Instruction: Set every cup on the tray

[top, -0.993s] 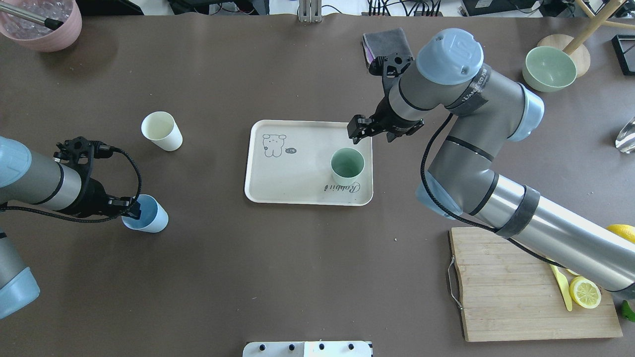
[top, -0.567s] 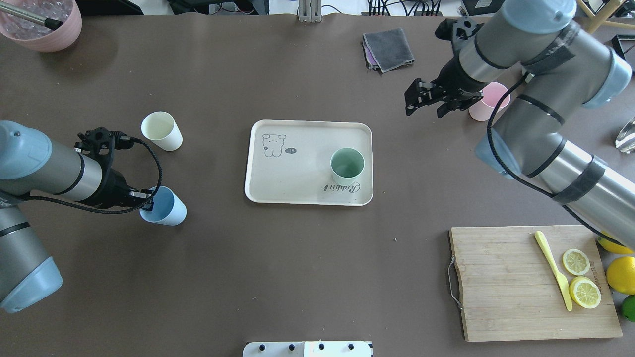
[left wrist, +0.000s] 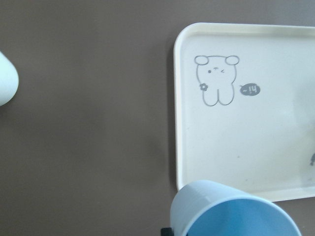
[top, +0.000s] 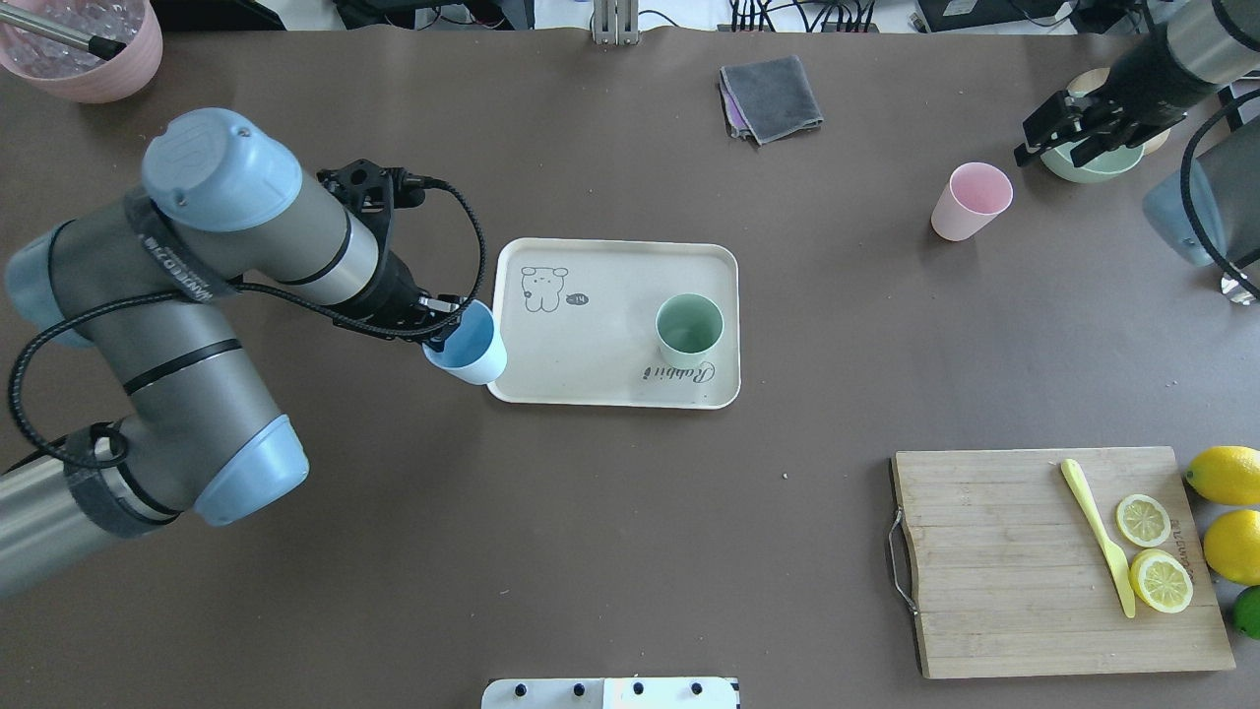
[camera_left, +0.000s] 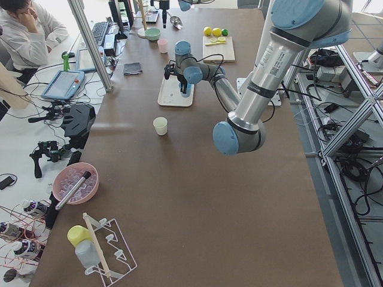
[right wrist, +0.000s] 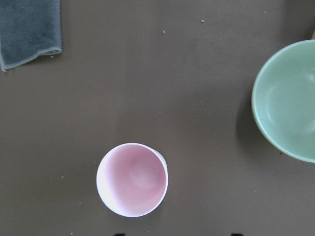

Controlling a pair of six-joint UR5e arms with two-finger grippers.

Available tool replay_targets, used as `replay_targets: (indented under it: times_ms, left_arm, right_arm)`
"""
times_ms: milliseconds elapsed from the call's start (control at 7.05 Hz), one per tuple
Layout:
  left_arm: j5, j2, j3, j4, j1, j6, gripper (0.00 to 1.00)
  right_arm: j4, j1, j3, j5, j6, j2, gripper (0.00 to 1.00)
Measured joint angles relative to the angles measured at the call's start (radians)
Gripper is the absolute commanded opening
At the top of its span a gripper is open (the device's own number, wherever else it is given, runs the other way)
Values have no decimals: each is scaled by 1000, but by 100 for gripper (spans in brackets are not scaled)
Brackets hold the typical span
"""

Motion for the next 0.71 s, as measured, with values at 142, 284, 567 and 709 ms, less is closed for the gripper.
replay_targets:
  times_ms: [142, 284, 567, 709]
  left_arm:
    - [18, -58, 81, -30, 1, -3, 0]
    - [33, -89, 163, -97, 1, -4, 0]
    - [79, -112, 270, -214, 5, -7, 97]
    - [100, -117, 288, -236, 9, -8, 97]
  right_arm:
    - [1, 7, -54, 3, -21, 18, 83]
    - [1, 6, -93, 4, -25, 38, 83]
    - [1, -16, -134, 1, -20, 66, 85]
    - [1, -37, -147, -1, -13, 78, 86]
